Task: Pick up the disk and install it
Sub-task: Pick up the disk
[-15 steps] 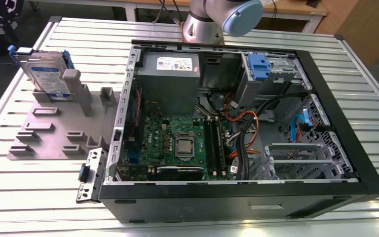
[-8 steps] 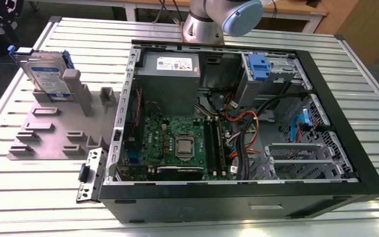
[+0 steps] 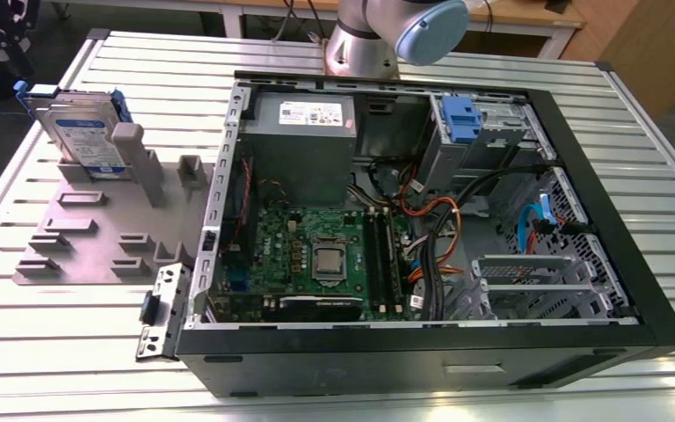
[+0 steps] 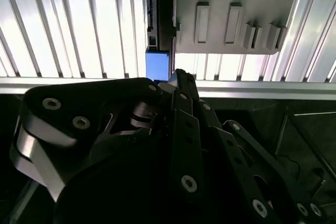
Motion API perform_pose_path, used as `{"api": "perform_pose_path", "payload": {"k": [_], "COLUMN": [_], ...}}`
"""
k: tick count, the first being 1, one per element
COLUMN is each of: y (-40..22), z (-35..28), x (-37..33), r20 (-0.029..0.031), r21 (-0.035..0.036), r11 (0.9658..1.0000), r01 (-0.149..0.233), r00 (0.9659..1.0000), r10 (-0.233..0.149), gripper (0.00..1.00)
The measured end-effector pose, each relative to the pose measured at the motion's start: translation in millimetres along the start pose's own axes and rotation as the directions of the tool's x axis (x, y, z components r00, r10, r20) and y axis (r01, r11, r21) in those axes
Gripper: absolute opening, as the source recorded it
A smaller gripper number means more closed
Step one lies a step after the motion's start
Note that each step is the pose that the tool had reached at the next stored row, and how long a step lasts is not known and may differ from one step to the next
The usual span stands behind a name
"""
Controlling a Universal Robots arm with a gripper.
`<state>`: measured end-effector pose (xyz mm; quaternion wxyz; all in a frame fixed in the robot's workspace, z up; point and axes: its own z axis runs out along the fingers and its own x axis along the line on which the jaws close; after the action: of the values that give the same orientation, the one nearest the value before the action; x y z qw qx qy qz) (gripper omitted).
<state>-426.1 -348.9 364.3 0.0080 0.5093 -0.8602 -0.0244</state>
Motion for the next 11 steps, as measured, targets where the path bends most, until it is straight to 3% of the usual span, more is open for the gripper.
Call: {"api": "perform_pose_path", "payload": {"k": [4,7,9,11], "y": [0.0,0.0,-0.1,0.0], "z": [0.1,0.6,1.2,1.4], "x": [0.0,0.0,0.0,0.0], "r20": [-0.0034,-0.0061,-0.008,-0.0085], "r21": [-0.0009,-0.0018,-0.0026,-0.0028], "r11": [0.9975,0.9923,0.9872,0.9847], "r01": [0.07,0.124,0.16,0.174], "r00": [0.9975,0.9923,0.9871,0.9847], "r10": [-0.07,-0.124,-0.16,-0.174], "gripper": [0.11,0.11,0.11,0.11]}}
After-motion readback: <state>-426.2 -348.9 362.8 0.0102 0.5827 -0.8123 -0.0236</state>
